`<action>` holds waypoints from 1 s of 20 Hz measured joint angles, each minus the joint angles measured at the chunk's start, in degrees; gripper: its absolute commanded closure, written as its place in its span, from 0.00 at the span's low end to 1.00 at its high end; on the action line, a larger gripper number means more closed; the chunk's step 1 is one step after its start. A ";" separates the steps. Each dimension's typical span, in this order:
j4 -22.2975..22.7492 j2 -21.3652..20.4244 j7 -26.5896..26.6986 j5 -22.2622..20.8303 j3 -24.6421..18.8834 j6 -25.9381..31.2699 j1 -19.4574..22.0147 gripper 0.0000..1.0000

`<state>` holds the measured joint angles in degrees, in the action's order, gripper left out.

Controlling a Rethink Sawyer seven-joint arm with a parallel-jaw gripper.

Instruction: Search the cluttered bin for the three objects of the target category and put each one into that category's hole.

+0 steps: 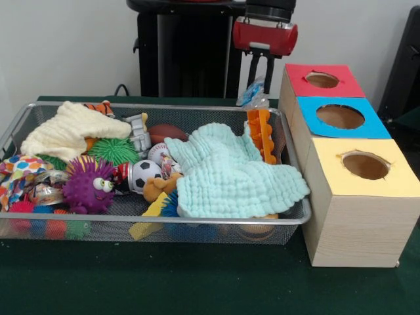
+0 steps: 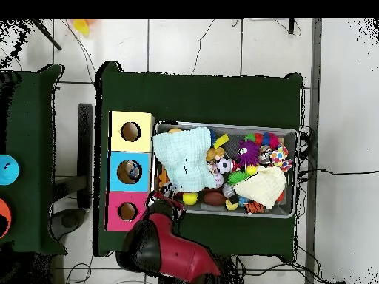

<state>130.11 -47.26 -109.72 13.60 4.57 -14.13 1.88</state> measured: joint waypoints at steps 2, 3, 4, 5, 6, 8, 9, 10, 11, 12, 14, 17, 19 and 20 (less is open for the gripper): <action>-0.01 -0.11 -0.26 0.72 0.00 0.14 -0.58 1.00; 0.00 -0.12 -0.41 1.17 -0.01 0.18 -0.91 1.00; 0.00 -0.12 -0.45 1.30 -0.02 0.18 -0.98 1.00; 0.00 -0.11 -0.69 1.79 -0.23 0.18 -1.19 1.00; 0.00 -0.11 -0.79 1.94 -0.36 0.18 -1.23 1.00; 0.00 -0.11 -1.00 2.24 -0.60 0.18 -1.24 1.00; 0.00 -0.11 -1.26 2.56 -0.86 0.18 -1.26 1.00; 0.00 -0.10 -1.49 2.79 -1.04 0.18 -1.28 1.00; 0.00 -0.06 -1.91 3.17 -1.30 0.18 -1.31 1.00; 0.00 -0.05 -2.25 3.41 -1.47 0.18 -1.34 1.00; -0.01 0.27 -3.55 4.25 -1.92 0.16 -1.61 1.00; 0.00 0.47 -4.37 4.76 -2.06 0.16 -2.02 1.00; -0.02 0.48 -5.43 5.78 -2.13 0.16 -3.02 1.00; -0.01 0.48 -5.76 6.28 -2.11 0.14 -3.60 1.00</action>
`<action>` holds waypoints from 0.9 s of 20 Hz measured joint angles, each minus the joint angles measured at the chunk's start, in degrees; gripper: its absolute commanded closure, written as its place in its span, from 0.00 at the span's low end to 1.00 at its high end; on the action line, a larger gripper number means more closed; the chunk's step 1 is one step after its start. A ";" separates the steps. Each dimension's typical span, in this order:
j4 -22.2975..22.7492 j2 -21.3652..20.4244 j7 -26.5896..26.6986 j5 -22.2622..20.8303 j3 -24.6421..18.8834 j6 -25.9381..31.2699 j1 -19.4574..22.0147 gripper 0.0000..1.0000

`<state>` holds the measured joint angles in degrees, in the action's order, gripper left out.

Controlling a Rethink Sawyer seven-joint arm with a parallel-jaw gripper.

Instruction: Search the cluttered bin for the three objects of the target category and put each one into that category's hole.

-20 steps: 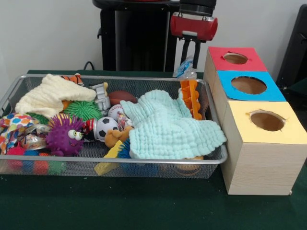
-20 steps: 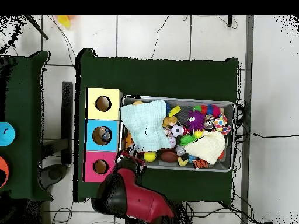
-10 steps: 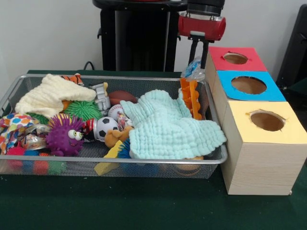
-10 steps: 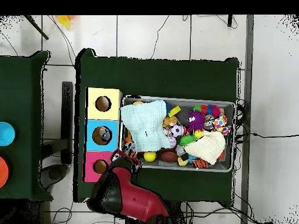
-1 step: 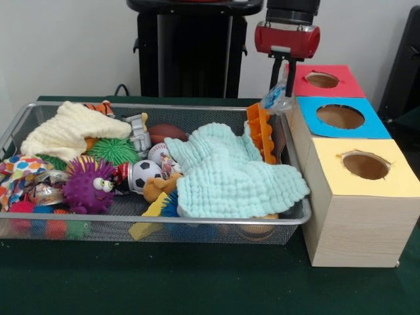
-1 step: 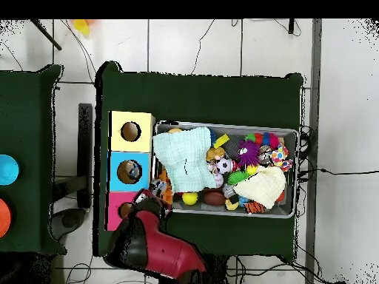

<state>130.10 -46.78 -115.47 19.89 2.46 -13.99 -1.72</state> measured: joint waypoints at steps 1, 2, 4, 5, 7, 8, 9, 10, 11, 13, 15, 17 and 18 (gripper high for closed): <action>0.00 0.00 -0.33 0.51 0.02 -0.02 -0.58 1.00; 0.01 -0.05 -0.59 0.94 0.05 -0.01 -1.01 1.00; 0.03 -0.08 -1.38 2.51 0.29 -0.01 -1.99 1.00; 0.03 -0.07 -1.58 2.95 0.40 0.00 -2.23 1.00; 0.10 -0.06 -2.20 4.94 0.95 0.00 -3.32 1.00; 0.09 -0.06 -2.31 5.54 1.13 0.00 -3.73 1.00; 0.09 -0.07 -2.37 5.99 1.27 -0.01 -4.05 1.00; 0.10 -0.07 -2.45 7.15 1.66 -0.01 -4.84 1.00; 0.10 -0.07 -2.48 7.85 1.86 -0.01 -5.29 1.00; 0.10 -0.07 -2.51 9.69 2.42 -0.01 -6.53 1.00; 0.10 -0.08 -2.51 10.77 2.78 -0.02 -7.34 1.00; 0.10 -0.06 -2.51 12.01 3.23 -0.01 -8.23 1.00; 0.10 -0.03 -2.51 12.21 3.32 -0.02 -8.37 1.00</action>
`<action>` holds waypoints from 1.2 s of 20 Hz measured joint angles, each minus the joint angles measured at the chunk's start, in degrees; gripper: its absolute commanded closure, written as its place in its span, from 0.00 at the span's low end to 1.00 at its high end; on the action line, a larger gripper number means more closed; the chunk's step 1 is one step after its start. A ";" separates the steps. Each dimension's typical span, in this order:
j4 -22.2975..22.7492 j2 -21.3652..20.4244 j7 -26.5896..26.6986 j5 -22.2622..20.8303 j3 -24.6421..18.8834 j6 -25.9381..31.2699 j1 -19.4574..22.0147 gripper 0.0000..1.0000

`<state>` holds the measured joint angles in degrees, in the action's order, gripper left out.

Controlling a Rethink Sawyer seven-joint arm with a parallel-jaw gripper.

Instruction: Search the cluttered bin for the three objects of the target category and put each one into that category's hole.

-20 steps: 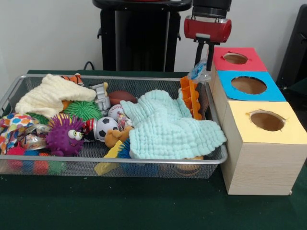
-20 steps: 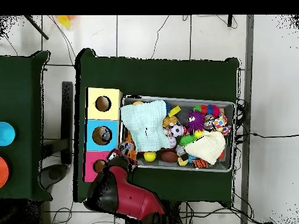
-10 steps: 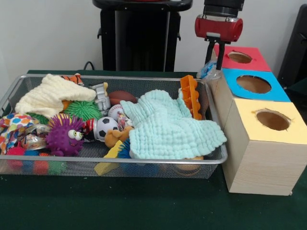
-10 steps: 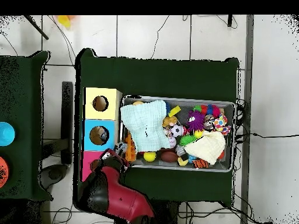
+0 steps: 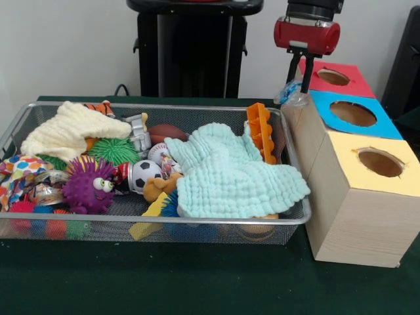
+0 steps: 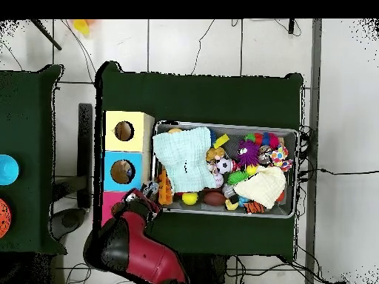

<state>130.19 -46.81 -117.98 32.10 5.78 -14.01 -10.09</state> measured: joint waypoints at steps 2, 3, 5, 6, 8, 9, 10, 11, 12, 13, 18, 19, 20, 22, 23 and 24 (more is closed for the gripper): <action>-0.02 0.19 0.00 0.21 0.31 -0.06 -0.23 1.00; -0.02 0.27 0.00 0.21 0.39 -0.11 -0.24 1.00; -0.02 0.74 0.00 0.20 0.83 -0.39 -0.25 1.00; -0.02 1.00 0.00 0.09 1.05 -0.54 -0.21 1.00; -0.03 1.92 0.00 -1.91 1.35 -1.07 0.85 1.00; -0.05 2.24 0.00 -3.31 1.32 -1.11 1.60 1.00; -0.05 2.52 -0.01 -4.66 1.32 -1.11 2.34 1.00; -0.05 2.79 -0.01 -6.01 1.32 -1.11 3.09 1.00; -0.07 3.14 -0.01 -8.16 1.33 -1.12 4.39 1.00; -0.06 3.29 -0.01 -9.25 1.34 -1.12 5.06 1.00; -0.07 3.99 -0.01 -16.19 1.71 -1.11 9.72 1.00; -0.07 3.94 -0.01 -16.84 1.83 -1.12 10.12 1.00; -0.07 3.85 -0.01 -17.47 1.96 -1.11 10.48 1.00; -0.07 3.18 -0.01 -19.09 2.32 -1.03 11.24 1.00; -0.07 2.95 -0.01 -19.29 2.40 -0.92 11.29 1.00; -0.10 2.23 -0.01 -19.62 2.60 -0.28 11.28 1.00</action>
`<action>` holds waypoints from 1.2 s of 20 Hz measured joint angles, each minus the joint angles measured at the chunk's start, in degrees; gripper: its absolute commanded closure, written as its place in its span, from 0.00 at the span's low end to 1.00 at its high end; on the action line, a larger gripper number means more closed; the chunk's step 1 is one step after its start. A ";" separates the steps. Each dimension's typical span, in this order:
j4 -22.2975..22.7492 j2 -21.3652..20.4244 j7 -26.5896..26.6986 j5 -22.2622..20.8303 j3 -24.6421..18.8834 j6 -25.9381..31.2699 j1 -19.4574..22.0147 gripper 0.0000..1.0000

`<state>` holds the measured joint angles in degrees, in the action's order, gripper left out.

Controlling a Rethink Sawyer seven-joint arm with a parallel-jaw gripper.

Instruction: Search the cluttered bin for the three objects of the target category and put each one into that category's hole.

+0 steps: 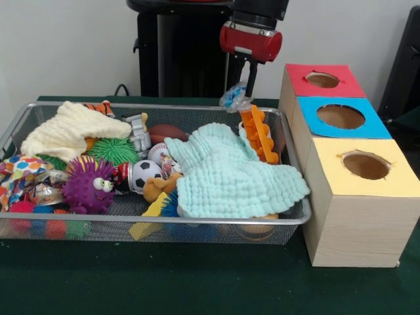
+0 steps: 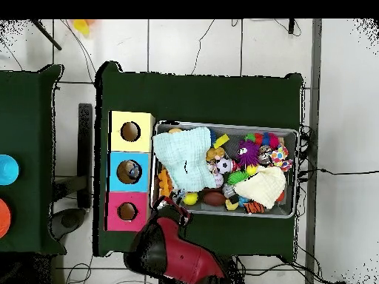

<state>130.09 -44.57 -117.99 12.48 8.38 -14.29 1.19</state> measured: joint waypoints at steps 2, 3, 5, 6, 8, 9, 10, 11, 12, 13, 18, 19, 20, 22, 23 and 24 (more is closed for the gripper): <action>-0.12 -1.21 0.00 -0.17 0.23 1.81 -0.08 1.00; -0.20 -1.76 0.00 -0.20 0.32 2.70 -0.12 1.00; -0.66 -3.50 0.00 -0.21 0.68 6.43 -0.39 1.00; -0.94 -4.22 0.00 -0.21 0.88 8.20 -0.54 1.00; -1.66 -5.85 0.00 -0.25 1.31 12.49 -0.88 1.00; -2.38 -7.26 0.00 -0.27 1.49 16.36 -1.04 1.00; -3.00 -8.21 0.00 -0.33 1.50 19.02 -1.02 1.00; -3.41 -8.75 0.00 -0.39 1.50 20.43 -0.99 1.00; -4.11 -9.49 0.00 -0.54 1.50 22.37 -0.92 1.00; -4.48 -9.81 0.00 -0.65 1.50 23.25 -0.88 1.00; -7.40 -11.37 0.00 -1.31 1.51 26.38 -0.88 1.00; -8.17 -11.61 0.00 -1.44 1.51 26.48 -0.94 1.00; -8.68 -11.78 0.00 -1.51 1.51 26.51 -1.00 1.00; -10.32 -12.24 0.00 -1.61 1.59 26.53 -1.35 1.00; -11.13 -12.40 0.00 -1.63 1.65 26.54 -1.57 1.00; -11.73 -12.43 0.00 -1.63 1.71 26.51 -1.81 1.00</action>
<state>118.36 -57.00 -117.99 10.86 10.09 12.22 -0.62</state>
